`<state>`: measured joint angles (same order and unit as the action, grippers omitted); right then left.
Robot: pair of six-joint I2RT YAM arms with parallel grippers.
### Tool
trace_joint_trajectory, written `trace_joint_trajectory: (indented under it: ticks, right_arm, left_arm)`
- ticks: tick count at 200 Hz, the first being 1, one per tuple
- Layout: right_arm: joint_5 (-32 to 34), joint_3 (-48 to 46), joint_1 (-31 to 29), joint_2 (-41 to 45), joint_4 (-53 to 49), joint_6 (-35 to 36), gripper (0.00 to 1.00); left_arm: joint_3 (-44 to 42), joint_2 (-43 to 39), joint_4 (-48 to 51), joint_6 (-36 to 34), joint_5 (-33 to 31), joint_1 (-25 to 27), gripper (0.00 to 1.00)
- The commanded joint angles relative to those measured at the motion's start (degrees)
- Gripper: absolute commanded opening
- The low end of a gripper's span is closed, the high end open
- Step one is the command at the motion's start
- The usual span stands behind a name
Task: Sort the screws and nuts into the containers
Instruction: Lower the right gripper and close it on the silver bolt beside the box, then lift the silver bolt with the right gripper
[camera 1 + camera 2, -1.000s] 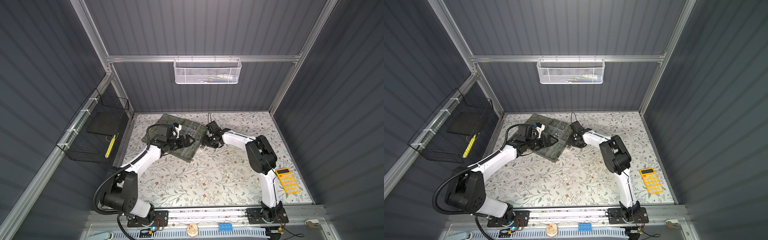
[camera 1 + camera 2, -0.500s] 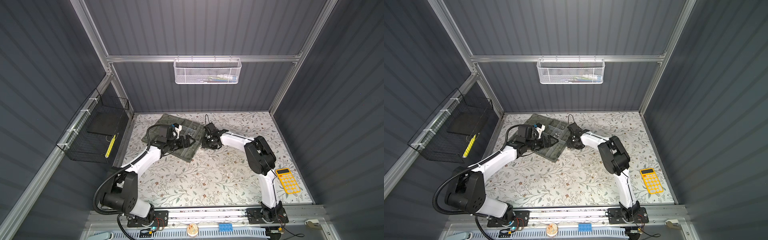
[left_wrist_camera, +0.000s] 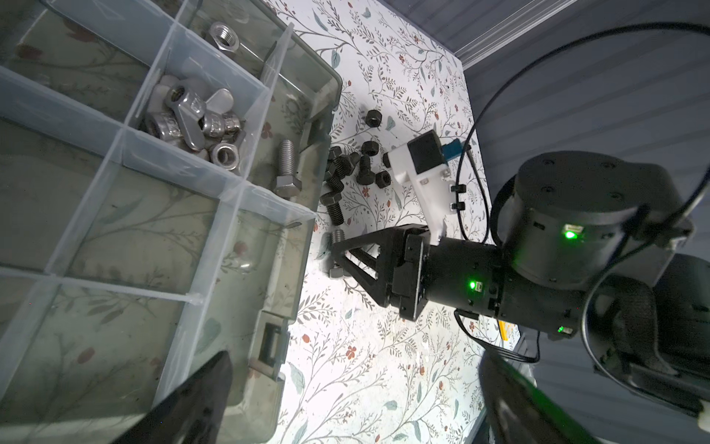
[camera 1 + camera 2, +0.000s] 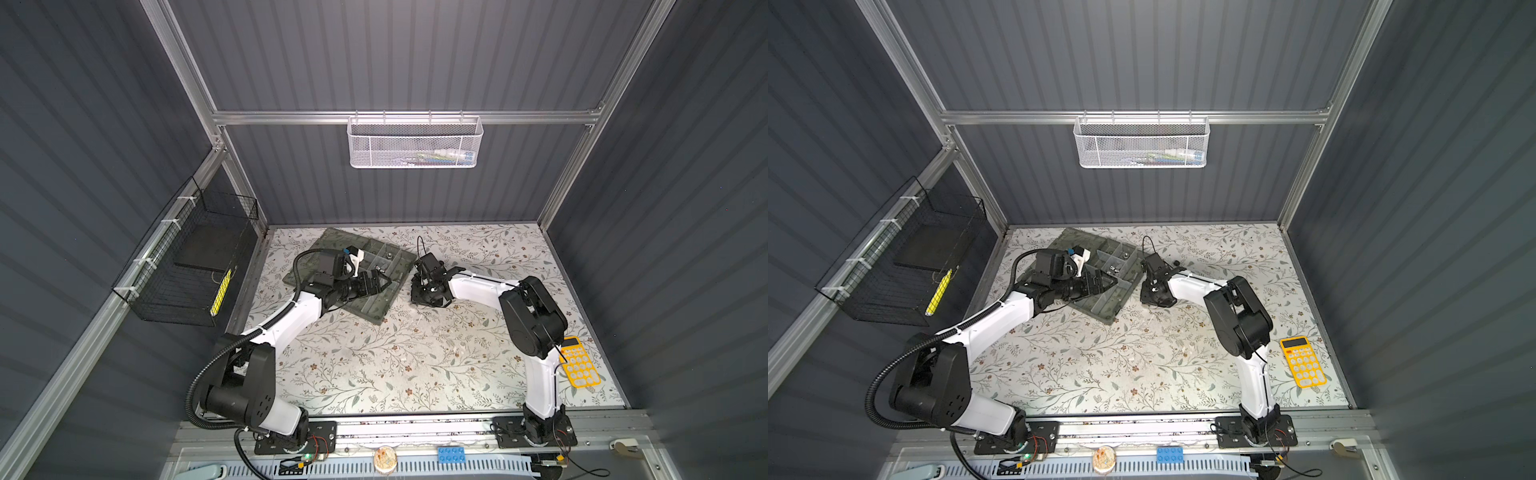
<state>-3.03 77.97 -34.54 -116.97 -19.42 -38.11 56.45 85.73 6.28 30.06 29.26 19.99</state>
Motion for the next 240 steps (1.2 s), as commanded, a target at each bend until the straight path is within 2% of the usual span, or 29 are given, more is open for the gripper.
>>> trace_joint_trajectory:
  ticks: [1,70,97,150,240]
  right_arm:
    - [0.67,-3.12,-0.18,-0.07,-3.17,0.56,0.35]
    - [2.73,-4.62,0.43,1.08,-3.17,1.98,0.25]
    - [2.07,-5.93,2.26,2.03,-3.20,1.97,0.17]
    - [2.41,-8.88,6.46,4.40,-3.17,3.02,0.09]
    - [1.87,-13.73,12.16,7.06,-0.12,3.77,0.05]
  left_arm:
    - [-0.45,0.46,-0.57,0.35,1.35,0.05,1.00]
    - [-0.55,0.50,-0.66,0.43,1.77,0.05,1.00]
    - [-0.48,0.54,-0.83,0.43,1.81,0.05,1.00]
    - [-0.42,1.00,-1.19,0.77,2.20,0.05,1.00]
    - [-0.14,1.98,-1.36,0.96,2.65,0.05,1.00]
